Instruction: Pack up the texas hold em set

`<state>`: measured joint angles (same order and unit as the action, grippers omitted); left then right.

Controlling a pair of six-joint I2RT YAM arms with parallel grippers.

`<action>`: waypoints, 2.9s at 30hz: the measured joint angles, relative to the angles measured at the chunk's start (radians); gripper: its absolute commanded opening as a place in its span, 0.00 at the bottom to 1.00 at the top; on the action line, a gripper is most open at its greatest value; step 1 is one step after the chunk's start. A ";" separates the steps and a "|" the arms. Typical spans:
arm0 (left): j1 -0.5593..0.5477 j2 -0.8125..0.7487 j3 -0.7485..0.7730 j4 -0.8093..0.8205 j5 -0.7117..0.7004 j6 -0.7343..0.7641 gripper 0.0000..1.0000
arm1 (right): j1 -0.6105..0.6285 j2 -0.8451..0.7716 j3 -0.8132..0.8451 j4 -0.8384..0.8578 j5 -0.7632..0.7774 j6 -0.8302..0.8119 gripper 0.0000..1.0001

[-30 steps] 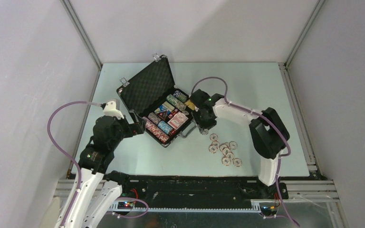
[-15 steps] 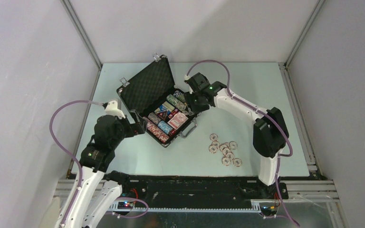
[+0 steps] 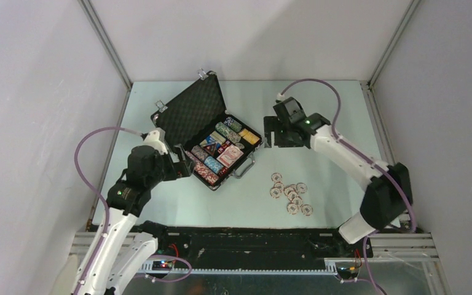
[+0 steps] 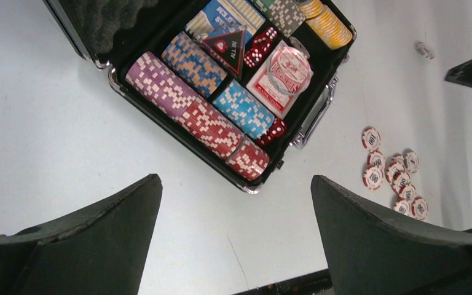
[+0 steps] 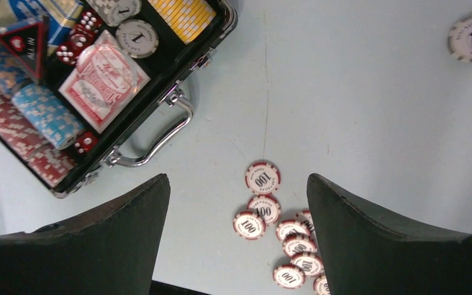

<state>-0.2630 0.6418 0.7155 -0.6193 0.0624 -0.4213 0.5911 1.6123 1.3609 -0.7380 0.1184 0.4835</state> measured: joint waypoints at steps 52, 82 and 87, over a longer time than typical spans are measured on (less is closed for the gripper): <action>-0.019 -0.039 -0.069 -0.024 -0.017 -0.271 0.97 | 0.275 0.468 0.298 0.143 -0.285 -0.269 0.44; -0.019 -0.064 -0.078 -0.098 -0.043 -0.268 0.98 | 0.250 0.523 0.335 0.126 -0.365 -0.273 0.02; -0.019 -0.070 -0.078 -0.102 -0.044 -0.267 0.98 | 0.215 0.461 0.349 0.126 -0.386 -0.255 0.02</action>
<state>-0.2825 0.5716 0.6373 -0.7212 0.0181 -0.6884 0.8062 2.0731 1.7096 -0.6125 -0.2680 0.2283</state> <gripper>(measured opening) 0.982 0.088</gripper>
